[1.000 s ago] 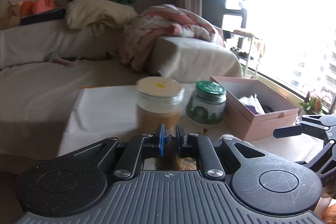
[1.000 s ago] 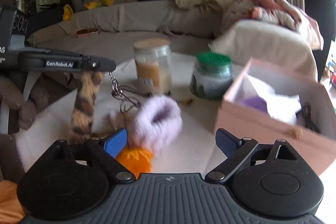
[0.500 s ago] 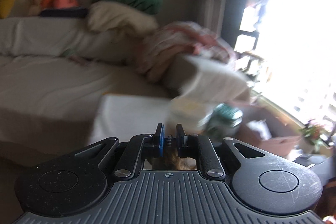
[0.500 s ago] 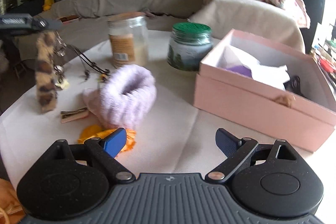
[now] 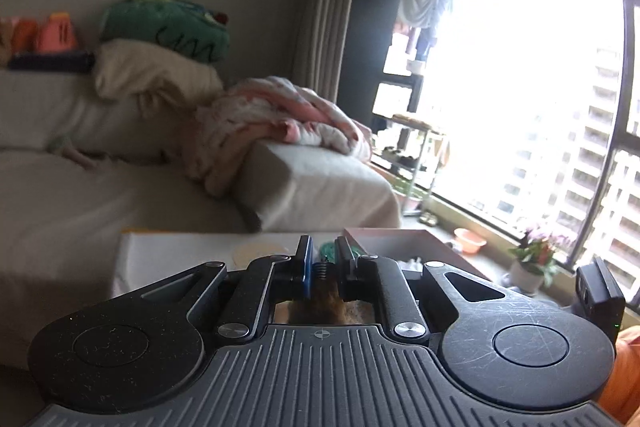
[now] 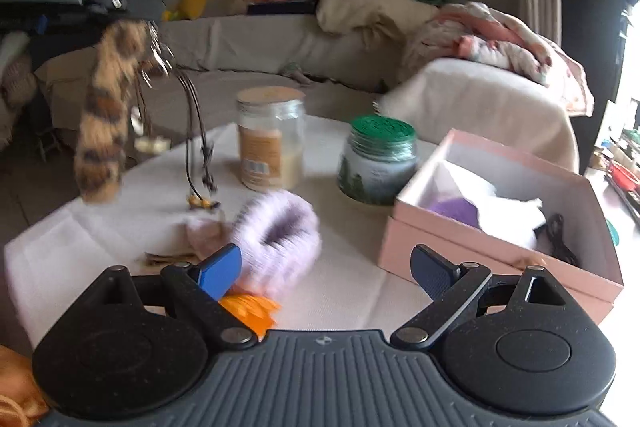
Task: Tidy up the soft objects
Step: 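Lift the furry tail keychain off the table with the left tool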
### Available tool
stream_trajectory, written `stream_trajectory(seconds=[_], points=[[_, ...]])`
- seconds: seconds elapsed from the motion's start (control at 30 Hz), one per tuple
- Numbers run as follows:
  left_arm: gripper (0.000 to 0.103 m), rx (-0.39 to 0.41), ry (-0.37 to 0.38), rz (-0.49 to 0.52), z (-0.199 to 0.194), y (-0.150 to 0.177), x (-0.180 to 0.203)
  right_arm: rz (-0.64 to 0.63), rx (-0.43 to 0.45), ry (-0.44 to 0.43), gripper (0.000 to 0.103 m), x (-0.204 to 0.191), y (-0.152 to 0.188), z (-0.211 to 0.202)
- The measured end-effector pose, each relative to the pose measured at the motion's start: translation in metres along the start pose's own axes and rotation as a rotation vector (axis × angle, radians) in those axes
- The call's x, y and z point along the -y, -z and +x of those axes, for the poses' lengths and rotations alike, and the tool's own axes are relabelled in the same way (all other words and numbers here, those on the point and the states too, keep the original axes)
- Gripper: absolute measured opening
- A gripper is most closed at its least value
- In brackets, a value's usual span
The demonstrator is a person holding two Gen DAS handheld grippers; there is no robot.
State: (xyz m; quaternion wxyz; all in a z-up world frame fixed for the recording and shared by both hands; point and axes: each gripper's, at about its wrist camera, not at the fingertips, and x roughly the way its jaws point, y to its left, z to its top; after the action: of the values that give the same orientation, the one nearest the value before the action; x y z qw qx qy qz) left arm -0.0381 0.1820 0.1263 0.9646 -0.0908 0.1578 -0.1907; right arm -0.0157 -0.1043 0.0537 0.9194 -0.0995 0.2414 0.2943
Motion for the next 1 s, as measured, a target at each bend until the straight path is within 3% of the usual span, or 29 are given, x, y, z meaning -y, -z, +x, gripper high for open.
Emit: stream_trajectory(seconds=[0.03, 0.1, 0.2, 0.43, 0.57, 0.7, 0.8, 0.9, 1.0], points=[[0.014, -0.003, -0.002, -0.016, 0.0, 0.003, -0.003, -0.011, 0.008, -0.009, 0.092, -0.004, -0.003, -0.001], [0.014, -0.036, -0.015, -0.049, 0.005, 0.011, -0.011, -0.049, 0.023, -0.034, 0.08, -0.013, -0.009, -0.002], [0.014, -0.156, -0.093, -0.072, 0.023, 0.035, -0.027, -0.124, 0.002, -0.074, 0.063, -0.032, -0.017, 0.004], [0.014, -0.352, -0.263, -0.132, 0.038, 0.084, -0.065, -0.184, -0.057, -0.168, 0.053, -0.066, -0.024, 0.023], [0.014, -0.334, -0.314, -0.187, 0.027, 0.093, -0.077, -0.238, -0.084, -0.228, 0.034, -0.091, -0.031, 0.037], [0.015, -0.236, -0.282, -0.284, 0.002, 0.085, -0.086, -0.245, -0.141, -0.314, 0.034, -0.113, -0.042, 0.053], [0.015, -0.185, -0.35, -0.255, -0.009, 0.073, -0.083, -0.281, -0.162, -0.346, 0.034, -0.128, -0.048, 0.067], [0.015, -0.18, -0.438, -0.205, -0.014, 0.066, -0.076, -0.284, -0.197, -0.334, 0.034, -0.14, -0.049, 0.087], [0.015, -0.219, -0.386, -0.244, -0.012, 0.069, -0.078, -0.242, -0.239, -0.335, 0.033, -0.143, -0.048, 0.104]])
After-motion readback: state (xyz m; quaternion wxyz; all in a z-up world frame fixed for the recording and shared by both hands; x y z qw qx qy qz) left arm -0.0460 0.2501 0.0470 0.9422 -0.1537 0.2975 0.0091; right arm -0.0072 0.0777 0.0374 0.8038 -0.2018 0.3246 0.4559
